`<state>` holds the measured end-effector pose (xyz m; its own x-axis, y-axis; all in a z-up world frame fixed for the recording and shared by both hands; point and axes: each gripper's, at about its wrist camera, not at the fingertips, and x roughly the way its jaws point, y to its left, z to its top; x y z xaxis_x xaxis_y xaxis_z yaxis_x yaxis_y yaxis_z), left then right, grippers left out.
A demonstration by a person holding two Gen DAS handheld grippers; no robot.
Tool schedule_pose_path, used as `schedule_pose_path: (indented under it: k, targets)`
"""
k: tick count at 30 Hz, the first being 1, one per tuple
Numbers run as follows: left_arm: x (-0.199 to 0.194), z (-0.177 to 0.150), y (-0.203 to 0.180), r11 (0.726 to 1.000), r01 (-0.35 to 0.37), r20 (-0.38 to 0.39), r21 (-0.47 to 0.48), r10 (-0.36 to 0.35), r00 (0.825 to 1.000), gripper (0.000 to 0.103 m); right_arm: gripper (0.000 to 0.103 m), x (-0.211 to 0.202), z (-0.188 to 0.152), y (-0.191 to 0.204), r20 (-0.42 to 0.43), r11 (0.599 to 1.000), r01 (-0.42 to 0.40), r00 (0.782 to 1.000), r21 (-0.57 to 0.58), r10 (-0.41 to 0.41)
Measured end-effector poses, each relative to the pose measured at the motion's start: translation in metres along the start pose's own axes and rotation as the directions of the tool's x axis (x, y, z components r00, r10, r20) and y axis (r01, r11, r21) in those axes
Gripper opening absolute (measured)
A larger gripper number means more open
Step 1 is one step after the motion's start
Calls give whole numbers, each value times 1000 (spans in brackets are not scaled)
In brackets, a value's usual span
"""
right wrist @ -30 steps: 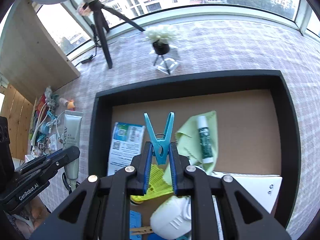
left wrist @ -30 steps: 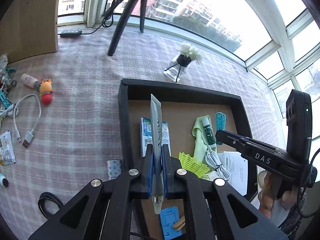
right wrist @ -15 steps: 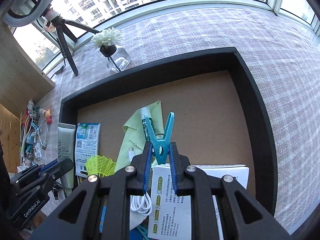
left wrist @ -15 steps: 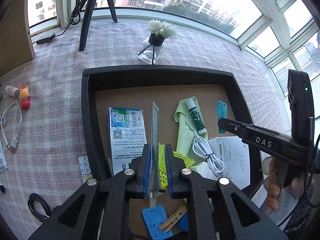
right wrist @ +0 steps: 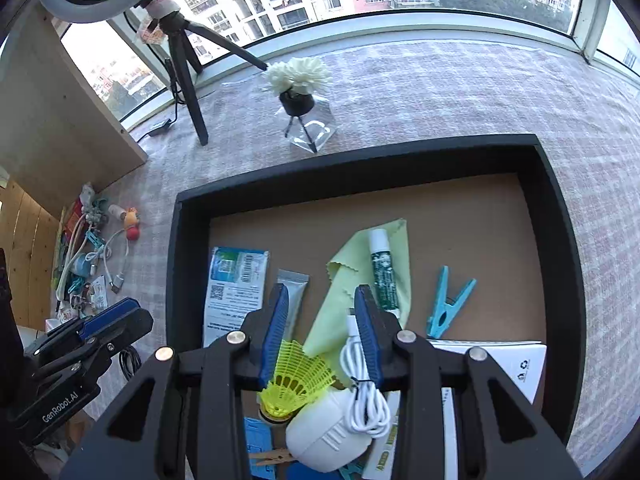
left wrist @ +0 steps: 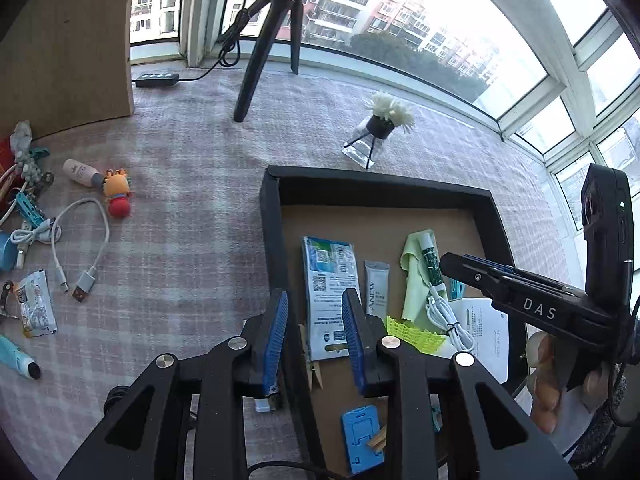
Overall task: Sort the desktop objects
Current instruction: 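Carry the ANEW tube and blue clothespin into the tray and release both, then move both tools back to the pile and grasp the white cable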
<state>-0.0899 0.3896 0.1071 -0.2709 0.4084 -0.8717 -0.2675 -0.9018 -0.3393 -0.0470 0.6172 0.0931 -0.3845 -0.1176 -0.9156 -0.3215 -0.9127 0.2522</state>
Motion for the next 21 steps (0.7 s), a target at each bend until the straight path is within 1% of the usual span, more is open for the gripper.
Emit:
schedule_pose_path:
  k: [3, 6, 11, 13, 15, 18, 21]
  targets:
    - [-11, 4, 28, 999, -20, 22, -50, 21, 1000, 26, 34, 6, 4, 32, -16, 998, -33, 999, -50, 32]
    - [-21, 2, 60, 993, -52, 42, -103, 56, 998, 26, 34, 15, 9, 65, -41, 993, -76, 997, -89, 72]
    - [-31, 4, 115, 974, -104, 46, -201, 115, 992, 26, 34, 37, 15, 127, -85, 978, -116, 991, -171, 103]
    - [-29, 8, 134, 971, -125, 22, -205, 132, 991, 26, 34, 49, 16, 150, -109, 972, -127, 988, -196, 107]
    - [-30, 12, 153, 961, -153, 24, -229, 163, 986, 26, 34, 63, 18, 171, -141, 965, -152, 982, -212, 123]
    - [-24, 19, 178, 948, -180, 6, -261, 188, 982, 26, 34, 84, 20, 200, -166, 960, -151, 980, -237, 113]
    - [-16, 24, 196, 937, -204, -10, -284, 210, 978, 26, 33, 106, 24, 220, -201, 961, -163, 972, -223, 118]
